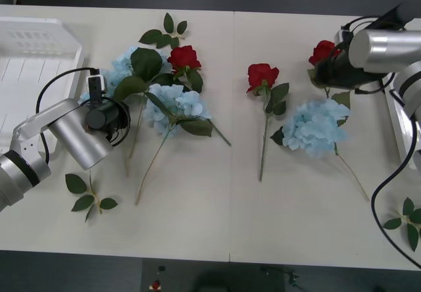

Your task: Put the red flowers into the right box and the blue flowers into the left box

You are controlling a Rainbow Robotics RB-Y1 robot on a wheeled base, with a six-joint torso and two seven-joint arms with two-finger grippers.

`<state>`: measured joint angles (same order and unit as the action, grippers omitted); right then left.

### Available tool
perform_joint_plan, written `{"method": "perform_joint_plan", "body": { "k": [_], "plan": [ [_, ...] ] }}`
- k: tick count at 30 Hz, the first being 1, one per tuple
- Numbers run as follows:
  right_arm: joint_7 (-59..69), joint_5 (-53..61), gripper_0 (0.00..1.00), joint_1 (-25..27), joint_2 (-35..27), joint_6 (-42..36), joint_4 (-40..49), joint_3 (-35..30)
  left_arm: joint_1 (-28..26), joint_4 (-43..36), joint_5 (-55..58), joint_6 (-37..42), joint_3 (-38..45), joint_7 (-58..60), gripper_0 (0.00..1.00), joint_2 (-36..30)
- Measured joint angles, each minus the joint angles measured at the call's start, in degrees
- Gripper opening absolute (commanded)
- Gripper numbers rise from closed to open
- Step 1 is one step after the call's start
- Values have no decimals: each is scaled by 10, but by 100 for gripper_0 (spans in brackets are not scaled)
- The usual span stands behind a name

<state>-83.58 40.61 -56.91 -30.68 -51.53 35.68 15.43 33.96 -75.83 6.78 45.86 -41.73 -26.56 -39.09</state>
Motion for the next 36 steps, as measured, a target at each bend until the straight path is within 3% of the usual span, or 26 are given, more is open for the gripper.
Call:
{"method": "perform_joint_plan", "body": {
  "k": [7,12,16,22,27,28,29,30,31,36],
  "plan": [
    [0,2,0,-7,-141,-64,113,25,0,-5,0,0,0,0,0,0],
    [0,43,0,-8,-275,-39,138,151,0,-37,12,8,0,0,0,-3],
    [0,73,0,-8,-354,-34,136,232,0,-120,27,56,0,-1,0,-26],
    [0,132,0,-8,-401,24,87,268,0,-261,26,129,2,-1,0,-85],
    [0,146,0,-8,-400,51,42,269,0,-311,-26,157,18,-6,0,-122],
    [0,146,7,-8,-400,51,40,269,0,-315,-44,158,22,-8,0,-130],
    [0,146,22,-8,-400,51,39,269,0,-318,-62,158,25,-9,0,-138],
    [0,147,88,-8,-400,51,39,269,0,-318,-82,158,29,-9,0,-146],
    [0,149,100,-8,-400,51,39,269,-1,-317,-101,158,34,-9,0,-154],
    [0,160,100,-8,-398,54,41,269,-17,-269,-138,143,103,-37,0,-169]
  ]
}}
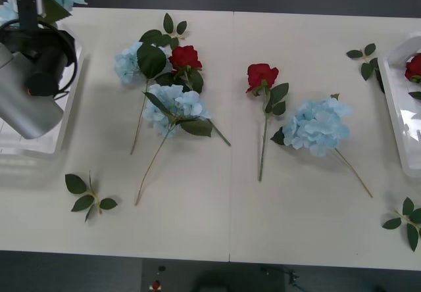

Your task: Put the red flowers into the right box and the blue flowers into the left box

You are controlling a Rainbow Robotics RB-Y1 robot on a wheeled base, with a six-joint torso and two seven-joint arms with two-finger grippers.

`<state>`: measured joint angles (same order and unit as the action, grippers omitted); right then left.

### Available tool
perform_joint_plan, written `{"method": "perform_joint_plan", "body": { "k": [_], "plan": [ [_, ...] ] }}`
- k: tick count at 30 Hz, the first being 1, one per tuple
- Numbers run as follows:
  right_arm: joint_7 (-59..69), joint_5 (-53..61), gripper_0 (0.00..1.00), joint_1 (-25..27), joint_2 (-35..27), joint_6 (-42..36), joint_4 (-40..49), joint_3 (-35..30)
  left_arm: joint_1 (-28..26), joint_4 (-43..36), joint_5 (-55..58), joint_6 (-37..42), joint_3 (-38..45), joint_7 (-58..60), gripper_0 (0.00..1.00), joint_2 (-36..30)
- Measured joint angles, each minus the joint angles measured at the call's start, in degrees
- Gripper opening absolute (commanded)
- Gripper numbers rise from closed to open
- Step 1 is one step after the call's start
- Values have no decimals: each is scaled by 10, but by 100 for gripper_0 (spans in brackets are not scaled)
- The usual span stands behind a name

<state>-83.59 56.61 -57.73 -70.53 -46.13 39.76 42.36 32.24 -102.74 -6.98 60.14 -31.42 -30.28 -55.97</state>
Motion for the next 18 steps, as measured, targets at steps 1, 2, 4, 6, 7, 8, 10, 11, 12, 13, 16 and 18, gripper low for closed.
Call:
{"method": "perform_joint_plan", "body": {
  "k": [1,2,4,6,7,8,10,11,12,13,16,18],
  "plan": [
    [0,0,100,0,0,2,1,0,-5,17,9,-17,20,-19,0,0],
    [0,0,100,0,0,5,3,0,-11,32,21,-34,38,-40,0,0],
    [0,0,100,0,0,7,9,0,-21,59,50,-70,71,-71,0,-3],
    [0,9,100,0,0,6,15,0,-29,84,78,-99,89,-81,0,-15],
    [0,26,100,0,0,5,19,0,-30,99,93,-120,93,-83,0,-23],
    [-1,45,100,0,0,-2,25,0,-30,116,109,-143,93,-85,0,-33],
    [-14,85,100,0,-5,-32,48,-1,-30,151,136,-189,90,-102,0,-51],
    [-28,104,100,3,-12,-46,65,-3,-30,165,144,-208,87,-116,0,-60],
    [-47,129,100,11,-22,-56,92,-7,-31,181,154,-230,84,-131,0,-69],
    [-72,151,100,26,-35,-60,123,-17,-31,194,163,-247,81,-142,0,-77],
    [-133,186,100,115,-73,-59,230,-92,-34,227,189,-286,77,-152,8,-96],
    [-162,191,100,208,-89,-56,305,-177,-40,246,198,-308,77,-153,49,-103]
  ]
}}
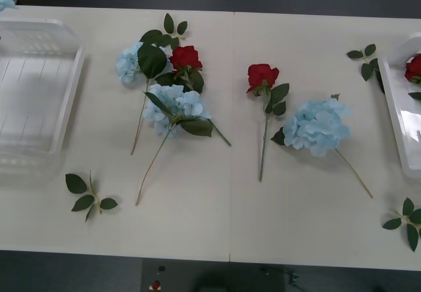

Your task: Put the red flowers into the right box and the blue flowers into the left box

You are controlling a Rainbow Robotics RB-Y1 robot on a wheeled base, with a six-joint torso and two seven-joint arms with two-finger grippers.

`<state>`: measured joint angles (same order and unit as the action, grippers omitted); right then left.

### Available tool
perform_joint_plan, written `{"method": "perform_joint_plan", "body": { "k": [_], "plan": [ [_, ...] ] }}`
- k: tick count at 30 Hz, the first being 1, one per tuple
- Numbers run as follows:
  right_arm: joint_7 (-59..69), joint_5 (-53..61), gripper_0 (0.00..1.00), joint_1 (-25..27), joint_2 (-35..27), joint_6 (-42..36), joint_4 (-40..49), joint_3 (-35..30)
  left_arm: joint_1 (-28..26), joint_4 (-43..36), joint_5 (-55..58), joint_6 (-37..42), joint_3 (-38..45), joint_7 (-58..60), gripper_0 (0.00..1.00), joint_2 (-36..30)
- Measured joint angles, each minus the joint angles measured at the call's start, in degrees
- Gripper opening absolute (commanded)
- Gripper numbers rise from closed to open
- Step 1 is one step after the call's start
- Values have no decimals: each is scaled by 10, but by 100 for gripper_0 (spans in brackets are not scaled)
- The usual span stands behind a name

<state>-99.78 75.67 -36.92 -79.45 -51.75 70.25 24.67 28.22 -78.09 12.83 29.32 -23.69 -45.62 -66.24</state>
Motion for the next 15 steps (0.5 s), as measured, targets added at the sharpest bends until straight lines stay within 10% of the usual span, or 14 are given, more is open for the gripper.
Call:
{"method": "perform_joint_plan", "body": {
  "k": [2,4,9,15],
  "plan": [
    [-30,-8,100,117,-5,11,73,-108,-5,18,2,-16,0,-10,89,-2],
    [-67,-29,100,240,-4,22,143,-217,-8,31,2,-26,0,-28,100,-2],
    [-96,-57,100,458,15,23,269,-381,-8,33,2,-30,0,-37,100,-2],
    [-96,-52,100,471,81,11,310,-343,-10,15,17,-30,0,-37,100,-2]
  ]
}}
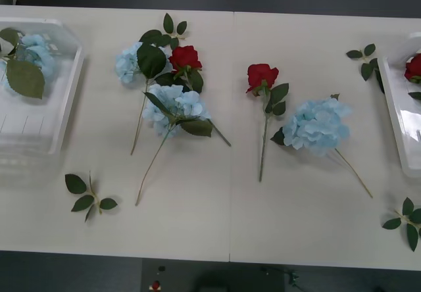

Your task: Put the red flowers into the right box and the blue flowers into the left box

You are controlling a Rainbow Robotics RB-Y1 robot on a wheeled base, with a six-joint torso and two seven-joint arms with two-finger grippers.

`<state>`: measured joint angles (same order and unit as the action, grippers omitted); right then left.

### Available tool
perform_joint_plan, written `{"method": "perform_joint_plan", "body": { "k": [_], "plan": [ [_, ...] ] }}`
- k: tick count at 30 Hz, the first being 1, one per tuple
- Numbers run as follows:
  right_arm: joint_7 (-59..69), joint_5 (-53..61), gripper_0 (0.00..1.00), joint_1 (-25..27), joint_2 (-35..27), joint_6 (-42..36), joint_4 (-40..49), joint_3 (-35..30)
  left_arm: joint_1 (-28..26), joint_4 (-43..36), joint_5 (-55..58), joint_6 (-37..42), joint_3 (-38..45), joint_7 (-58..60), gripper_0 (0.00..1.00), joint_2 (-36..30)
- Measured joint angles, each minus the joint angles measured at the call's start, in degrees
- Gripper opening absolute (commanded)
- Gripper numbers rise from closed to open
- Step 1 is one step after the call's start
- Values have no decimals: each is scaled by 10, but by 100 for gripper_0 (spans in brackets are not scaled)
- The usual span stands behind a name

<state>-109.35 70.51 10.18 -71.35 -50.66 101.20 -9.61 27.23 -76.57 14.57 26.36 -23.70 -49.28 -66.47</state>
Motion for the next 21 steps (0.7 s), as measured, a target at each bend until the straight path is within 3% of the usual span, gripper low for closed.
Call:
{"method": "perform_joint_plan", "body": {
  "k": [5,10,21],
  "plan": [
    [0,5,100,-64,72,-69,-4,61,-31,-81,54,8,0,0,100,0],
    [0,5,100,-133,125,-89,-25,123,-53,-183,94,125,0,-1,100,30],
    [0,-49,100,-284,166,-20,-133,291,-18,-183,121,264,0,-110,100,203]
  ]
}}
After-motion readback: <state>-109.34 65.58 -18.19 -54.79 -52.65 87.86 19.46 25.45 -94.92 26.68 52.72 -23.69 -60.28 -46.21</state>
